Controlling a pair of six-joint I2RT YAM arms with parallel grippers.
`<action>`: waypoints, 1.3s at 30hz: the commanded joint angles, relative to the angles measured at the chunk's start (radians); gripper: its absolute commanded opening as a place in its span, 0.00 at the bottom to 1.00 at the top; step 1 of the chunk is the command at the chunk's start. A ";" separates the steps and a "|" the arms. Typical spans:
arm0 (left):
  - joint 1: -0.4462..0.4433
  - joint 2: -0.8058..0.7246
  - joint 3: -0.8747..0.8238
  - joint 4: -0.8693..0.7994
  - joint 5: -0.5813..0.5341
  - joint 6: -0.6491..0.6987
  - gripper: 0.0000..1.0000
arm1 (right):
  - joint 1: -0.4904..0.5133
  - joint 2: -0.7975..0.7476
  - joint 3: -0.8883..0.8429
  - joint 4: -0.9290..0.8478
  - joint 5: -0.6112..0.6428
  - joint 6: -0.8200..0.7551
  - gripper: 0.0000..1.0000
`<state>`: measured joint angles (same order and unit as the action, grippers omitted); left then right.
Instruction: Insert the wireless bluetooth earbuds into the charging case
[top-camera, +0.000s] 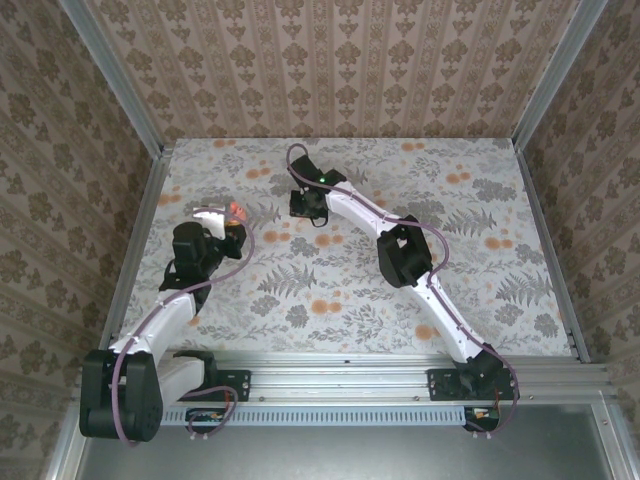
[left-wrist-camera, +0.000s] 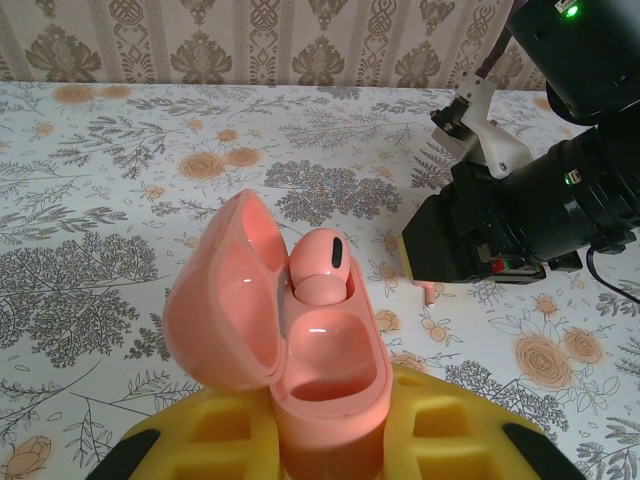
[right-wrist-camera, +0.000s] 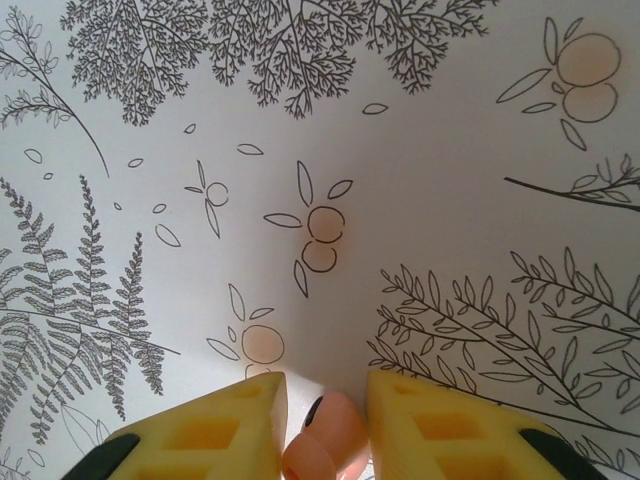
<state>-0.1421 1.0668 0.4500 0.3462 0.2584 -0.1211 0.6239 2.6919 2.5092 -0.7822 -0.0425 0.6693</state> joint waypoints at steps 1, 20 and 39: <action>0.009 -0.016 -0.017 0.033 0.017 -0.009 0.14 | 0.000 0.015 0.027 -0.070 0.039 -0.022 0.28; 0.006 -0.021 -0.004 0.016 0.052 -0.010 0.14 | 0.001 -0.239 -0.308 -0.065 0.090 -0.079 0.22; -0.081 0.043 -0.017 0.093 0.157 -0.003 0.14 | 0.001 -0.676 -1.014 0.289 0.080 -0.021 0.23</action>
<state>-0.2035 1.0836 0.4446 0.3782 0.3538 -0.1207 0.6239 2.0888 1.5570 -0.6266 0.0299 0.6292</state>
